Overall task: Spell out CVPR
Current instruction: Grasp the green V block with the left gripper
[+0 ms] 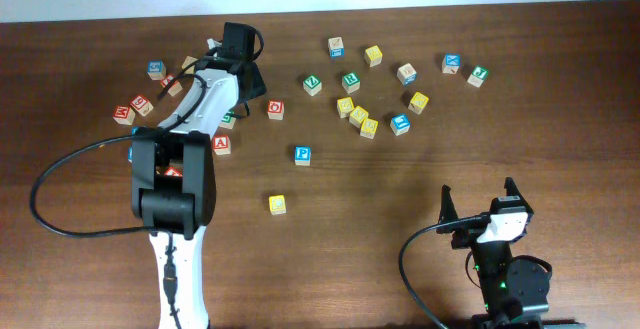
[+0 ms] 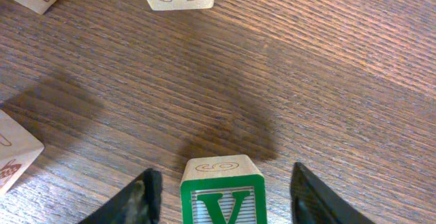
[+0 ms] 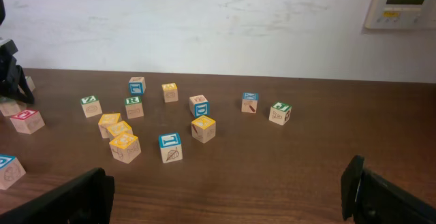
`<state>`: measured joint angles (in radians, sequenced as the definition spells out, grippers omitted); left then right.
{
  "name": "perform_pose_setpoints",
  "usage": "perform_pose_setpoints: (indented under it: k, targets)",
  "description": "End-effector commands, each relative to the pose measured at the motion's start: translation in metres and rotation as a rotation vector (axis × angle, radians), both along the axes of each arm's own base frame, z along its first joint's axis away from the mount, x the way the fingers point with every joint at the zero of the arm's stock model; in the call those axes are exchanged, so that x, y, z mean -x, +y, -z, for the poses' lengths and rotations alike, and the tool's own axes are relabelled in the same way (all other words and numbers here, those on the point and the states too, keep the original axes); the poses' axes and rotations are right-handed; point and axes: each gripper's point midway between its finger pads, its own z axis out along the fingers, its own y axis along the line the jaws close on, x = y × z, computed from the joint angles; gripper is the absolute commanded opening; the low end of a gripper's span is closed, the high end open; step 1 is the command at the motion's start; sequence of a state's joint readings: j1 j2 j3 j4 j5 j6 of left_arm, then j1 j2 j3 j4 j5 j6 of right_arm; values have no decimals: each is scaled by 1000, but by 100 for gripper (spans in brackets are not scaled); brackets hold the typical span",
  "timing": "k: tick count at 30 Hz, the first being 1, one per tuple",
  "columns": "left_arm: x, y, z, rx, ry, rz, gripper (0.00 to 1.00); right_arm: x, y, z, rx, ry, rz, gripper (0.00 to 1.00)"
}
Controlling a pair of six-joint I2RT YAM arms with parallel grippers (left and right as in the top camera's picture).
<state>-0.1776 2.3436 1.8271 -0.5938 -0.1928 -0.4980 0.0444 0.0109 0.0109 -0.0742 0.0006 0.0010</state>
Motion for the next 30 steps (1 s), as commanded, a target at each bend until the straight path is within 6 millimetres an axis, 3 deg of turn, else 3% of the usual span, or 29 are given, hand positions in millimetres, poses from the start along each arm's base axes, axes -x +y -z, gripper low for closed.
perform_pose_setpoints:
  k: [1, 7, 12, 15, 21, 24, 27, 30]
  targets:
    - [-3, 5, 0, -17, -9, -15, 45, 0, -3, 3, -6, 5, 15, 98]
    - [-3, 5, 0, -17, -7, -15, 44, 0, -3, 3, -6, 5, 15, 98]
    - [-3, 5, 0, -17, -8, -16, 28, 0, -3, 3, -6, 5, 15, 98]
    - [-3, 5, 0, -17, -9, -16, 34, 0, -3, 3, -6, 5, 15, 98]
    - [-3, 5, 0, -17, -8, -15, 18, 0, -3, 3, -6, 5, 15, 98]
    - [-3, 5, -3, -16, -12, -15, 17, 0, -3, 3, -6, 5, 15, 98]
    - [-3, 4, -19, -9, -28, -13, 17, 0, -3, 3, -6, 5, 15, 99]
    - [2, 4, -63, 7, -72, -9, 15, 0, -3, 3, -6, 5, 15, 98]
